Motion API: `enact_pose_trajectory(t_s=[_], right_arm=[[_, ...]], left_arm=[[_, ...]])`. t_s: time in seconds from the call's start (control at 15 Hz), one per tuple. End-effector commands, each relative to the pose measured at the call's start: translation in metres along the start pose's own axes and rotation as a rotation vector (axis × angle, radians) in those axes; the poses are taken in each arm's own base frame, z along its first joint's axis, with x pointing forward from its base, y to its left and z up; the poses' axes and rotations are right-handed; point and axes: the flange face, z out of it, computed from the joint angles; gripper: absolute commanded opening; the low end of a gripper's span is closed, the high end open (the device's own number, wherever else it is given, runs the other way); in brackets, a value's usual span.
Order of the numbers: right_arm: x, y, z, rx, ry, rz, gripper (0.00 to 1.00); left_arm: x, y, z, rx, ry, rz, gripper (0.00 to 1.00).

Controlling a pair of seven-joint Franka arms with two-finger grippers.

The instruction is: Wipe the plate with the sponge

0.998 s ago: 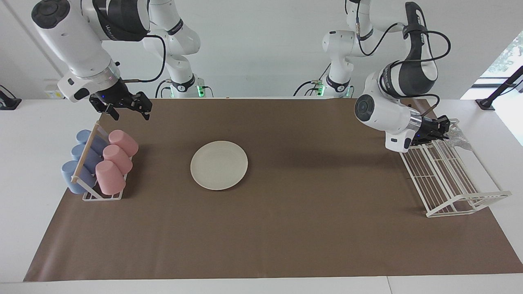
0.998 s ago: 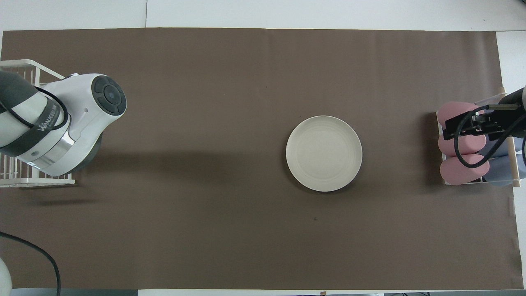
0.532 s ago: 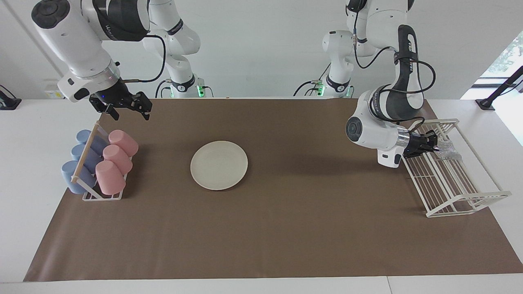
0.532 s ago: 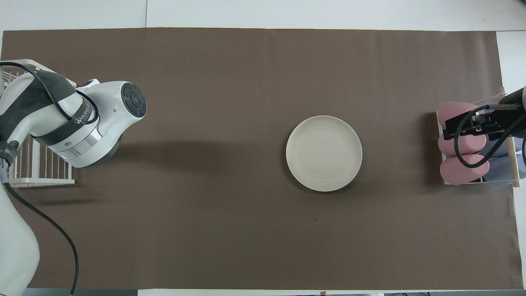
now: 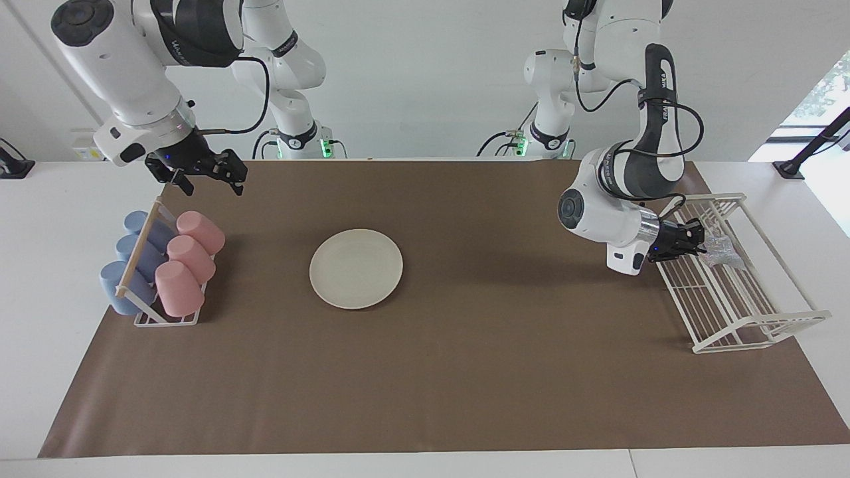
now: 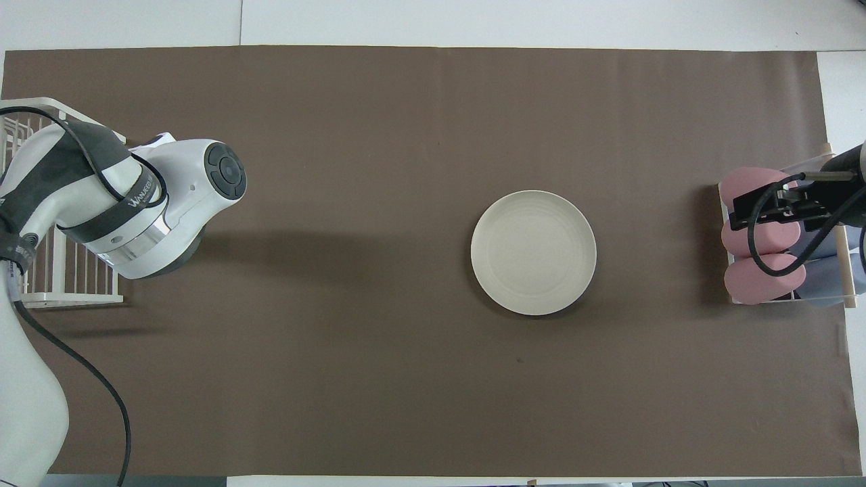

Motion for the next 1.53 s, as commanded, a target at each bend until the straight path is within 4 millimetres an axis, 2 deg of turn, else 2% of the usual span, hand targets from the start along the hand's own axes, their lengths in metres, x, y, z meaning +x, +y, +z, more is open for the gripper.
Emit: enact_pose_trajectory(t_s=[0.0,0.27,0.4,0.53,1.13,1.33,1.46], right_arm=[[0.001,0.002,-0.001,0.007,-0.004,-0.009,1.0],[0.001,0.002,-0.001,0.007,-0.004,-0.009,1.0],[0.001,0.002,-0.001,0.007,-0.004,-0.009,1.0],[0.001,0.002,-0.001,0.007,-0.004,-0.009,1.0],[0.001,0.002,-0.001,0.007,-0.004,-0.009,1.0],[0.001,0.002,-0.001,0.007,-0.004,-0.009,1.0],[0.001,0.002,-0.001,0.007,-0.004,-0.009,1.0]], left_arm=[[-0.004,-0.003,0.005,-0.013,0.015,-0.016,0.83],[-0.003,-0.003,0.005,-0.017,0.017,-0.018,1.0],[-0.001,-0.005,0.002,-0.03,0.026,-0.044,1.0],[0.002,-0.011,-0.007,-0.121,0.019,-0.085,1.0],[0.034,-0.097,-0.049,-0.504,-0.062,-0.292,1.0],[0.037,-0.123,-0.048,-0.63,-0.113,-0.355,1.0],[0.027,-0.155,-0.056,-0.735,-0.114,-0.366,1.0]])
